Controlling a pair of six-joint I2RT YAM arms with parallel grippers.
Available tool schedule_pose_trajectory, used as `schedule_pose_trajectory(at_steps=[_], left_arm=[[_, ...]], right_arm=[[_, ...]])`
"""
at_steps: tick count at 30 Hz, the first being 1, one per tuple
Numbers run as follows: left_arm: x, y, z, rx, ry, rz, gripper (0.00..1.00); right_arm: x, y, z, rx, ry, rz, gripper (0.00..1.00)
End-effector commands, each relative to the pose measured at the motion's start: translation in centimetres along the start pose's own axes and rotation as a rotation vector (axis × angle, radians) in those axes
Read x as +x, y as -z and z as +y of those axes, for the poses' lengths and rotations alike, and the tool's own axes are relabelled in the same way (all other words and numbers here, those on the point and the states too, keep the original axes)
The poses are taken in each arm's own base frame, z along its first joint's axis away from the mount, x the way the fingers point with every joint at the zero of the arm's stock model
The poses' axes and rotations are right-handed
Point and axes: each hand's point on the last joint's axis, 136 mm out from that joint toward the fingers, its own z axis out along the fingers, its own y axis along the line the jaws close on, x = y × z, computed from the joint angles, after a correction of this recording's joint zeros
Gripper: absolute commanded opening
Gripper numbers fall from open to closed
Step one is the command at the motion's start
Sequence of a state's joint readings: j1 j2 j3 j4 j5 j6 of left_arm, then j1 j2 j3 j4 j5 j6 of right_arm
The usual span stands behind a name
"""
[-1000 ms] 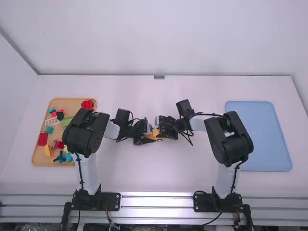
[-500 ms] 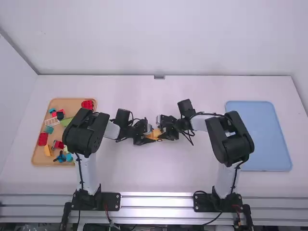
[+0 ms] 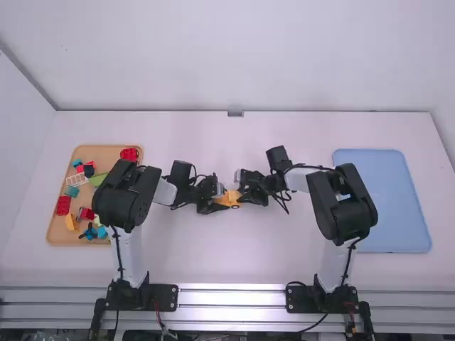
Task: Assemble lego blocks to make yellow taxi
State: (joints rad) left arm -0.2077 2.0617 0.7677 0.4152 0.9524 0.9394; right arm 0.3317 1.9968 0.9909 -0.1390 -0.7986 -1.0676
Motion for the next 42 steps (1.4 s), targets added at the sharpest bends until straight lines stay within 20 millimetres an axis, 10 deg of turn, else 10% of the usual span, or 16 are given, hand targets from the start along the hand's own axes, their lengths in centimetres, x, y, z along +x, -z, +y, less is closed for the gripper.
schedule_pose_trajectory(at_steps=[1,7,9,20,27,42], left_arm=[[1.5,-0.3,-0.9,0.012,0.051,0.043,0.38],[1.5,-0.3,-0.9,0.012,0.051,0.043,0.38],[1.5,-0.3,-0.9,0.012,0.051,0.043,0.38],[1.5,-0.3,-0.9,0.012,0.050,0.043,0.38],[1.5,-0.3,-0.9,0.012,0.051,0.043,0.38],[1.5,-0.3,-0.9,0.013,0.052,0.044,0.37]], right_arm=[[0.8,0.3,-1.1,0.054,0.013,0.079,0.24],[1.4,0.3,-1.3,0.066,0.009,0.108,0.34],[1.2,0.3,-1.3,0.066,0.011,0.098,0.55],[-3.0,3.8,-0.9,0.038,0.053,-0.119,0.57],[-4.6,4.4,-0.2,0.002,0.125,-0.221,0.00],[-0.2,-0.7,0.1,0.026,0.074,0.100,0.00]])
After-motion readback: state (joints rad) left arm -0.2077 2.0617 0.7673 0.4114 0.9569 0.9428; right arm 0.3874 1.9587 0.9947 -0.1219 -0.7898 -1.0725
